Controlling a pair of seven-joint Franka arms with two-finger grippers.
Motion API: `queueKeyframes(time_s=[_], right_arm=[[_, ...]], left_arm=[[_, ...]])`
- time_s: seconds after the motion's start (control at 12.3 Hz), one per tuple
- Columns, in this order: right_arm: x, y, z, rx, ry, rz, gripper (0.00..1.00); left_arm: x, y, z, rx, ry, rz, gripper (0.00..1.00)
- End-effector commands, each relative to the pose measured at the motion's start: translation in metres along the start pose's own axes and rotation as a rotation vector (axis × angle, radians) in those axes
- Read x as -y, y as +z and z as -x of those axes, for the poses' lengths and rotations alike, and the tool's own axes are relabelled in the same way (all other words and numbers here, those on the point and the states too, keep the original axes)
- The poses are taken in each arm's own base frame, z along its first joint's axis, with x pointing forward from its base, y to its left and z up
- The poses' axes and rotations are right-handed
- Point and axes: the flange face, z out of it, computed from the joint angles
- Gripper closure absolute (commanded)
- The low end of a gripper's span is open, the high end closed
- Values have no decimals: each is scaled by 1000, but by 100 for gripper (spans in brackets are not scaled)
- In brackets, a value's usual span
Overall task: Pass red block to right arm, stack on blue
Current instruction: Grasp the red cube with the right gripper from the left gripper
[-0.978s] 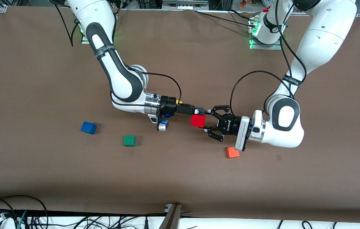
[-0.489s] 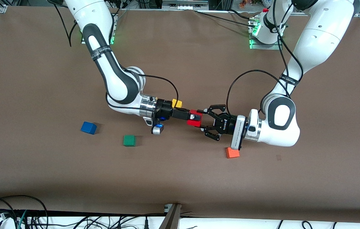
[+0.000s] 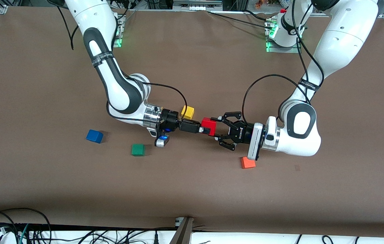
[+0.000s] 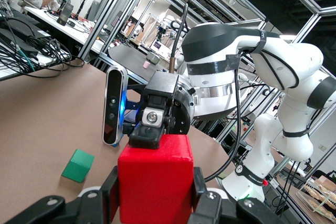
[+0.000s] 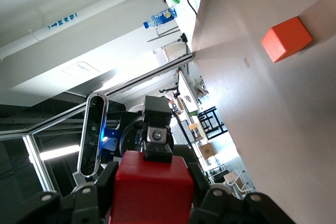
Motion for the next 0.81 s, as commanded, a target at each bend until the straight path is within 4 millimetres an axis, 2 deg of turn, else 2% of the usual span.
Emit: queueKeyframes(time_s=[0.0, 0.08, 0.16, 0.41, 0.57, 0.73], right_arm=[[9, 3, 8, -5, -31, -18, 100], [9, 3, 7, -5, -31, -19, 100], [9, 2, 7, -6, -32, -18, 100], [12, 0, 4, -9, -38, -17, 100], [22, -21, -11, -16, -139, 84, 100], [24, -44, -28, -11, -267, 251, 100]], left_arm=[[-6, 3, -1, -6, -13, -3, 100], [-6, 2, -1, -7, -13, -4, 89], [-5, 4, 1, -5, -12, 0, 1], [-4, -3, -4, 4, 0, -11, 0], [-3, -17, -5, 23, -65, -26, 0], [-5, -49, -8, 104, -62, -72, 0]])
